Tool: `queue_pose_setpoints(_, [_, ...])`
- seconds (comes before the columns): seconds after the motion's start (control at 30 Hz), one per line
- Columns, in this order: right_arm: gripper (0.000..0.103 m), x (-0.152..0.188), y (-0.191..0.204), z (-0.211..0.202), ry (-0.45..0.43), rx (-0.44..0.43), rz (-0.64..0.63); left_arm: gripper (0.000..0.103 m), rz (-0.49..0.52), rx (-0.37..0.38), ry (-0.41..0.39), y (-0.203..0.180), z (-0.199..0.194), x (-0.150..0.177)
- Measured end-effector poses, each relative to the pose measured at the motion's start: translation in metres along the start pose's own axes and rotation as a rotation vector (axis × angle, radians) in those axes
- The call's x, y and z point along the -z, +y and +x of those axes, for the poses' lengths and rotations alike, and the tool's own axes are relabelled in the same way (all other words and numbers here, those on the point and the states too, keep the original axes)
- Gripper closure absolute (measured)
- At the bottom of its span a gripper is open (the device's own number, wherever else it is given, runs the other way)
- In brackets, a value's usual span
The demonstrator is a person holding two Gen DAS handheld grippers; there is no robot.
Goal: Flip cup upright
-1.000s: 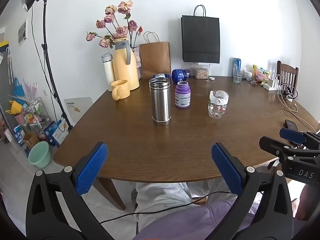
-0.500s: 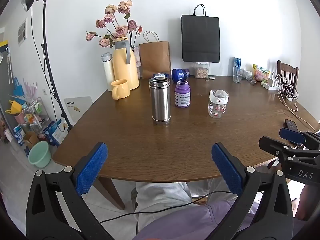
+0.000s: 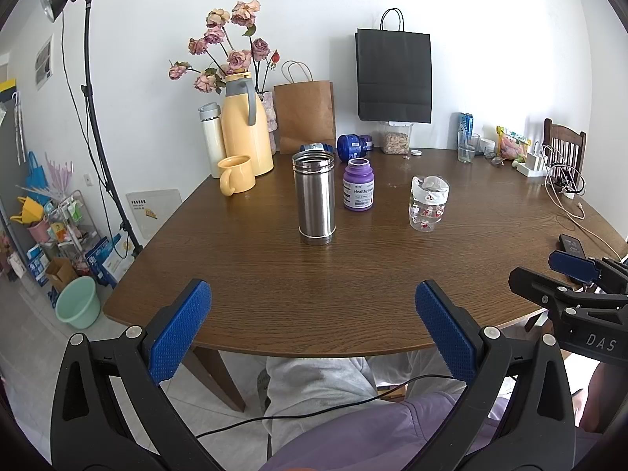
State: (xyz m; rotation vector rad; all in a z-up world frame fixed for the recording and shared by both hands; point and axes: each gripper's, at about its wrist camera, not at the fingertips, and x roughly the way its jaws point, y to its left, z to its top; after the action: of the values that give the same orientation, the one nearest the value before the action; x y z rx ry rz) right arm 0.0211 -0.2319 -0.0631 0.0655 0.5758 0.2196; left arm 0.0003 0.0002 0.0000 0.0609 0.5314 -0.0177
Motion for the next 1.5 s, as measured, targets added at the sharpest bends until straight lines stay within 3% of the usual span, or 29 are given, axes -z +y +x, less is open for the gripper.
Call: queue_pose_setpoints(1.5, [0.022,-0.0008,0.0013,0.0017,0.001,0.002,-0.003,0.0,0.0,0.0,0.002,0.0,0.0001,0.0])
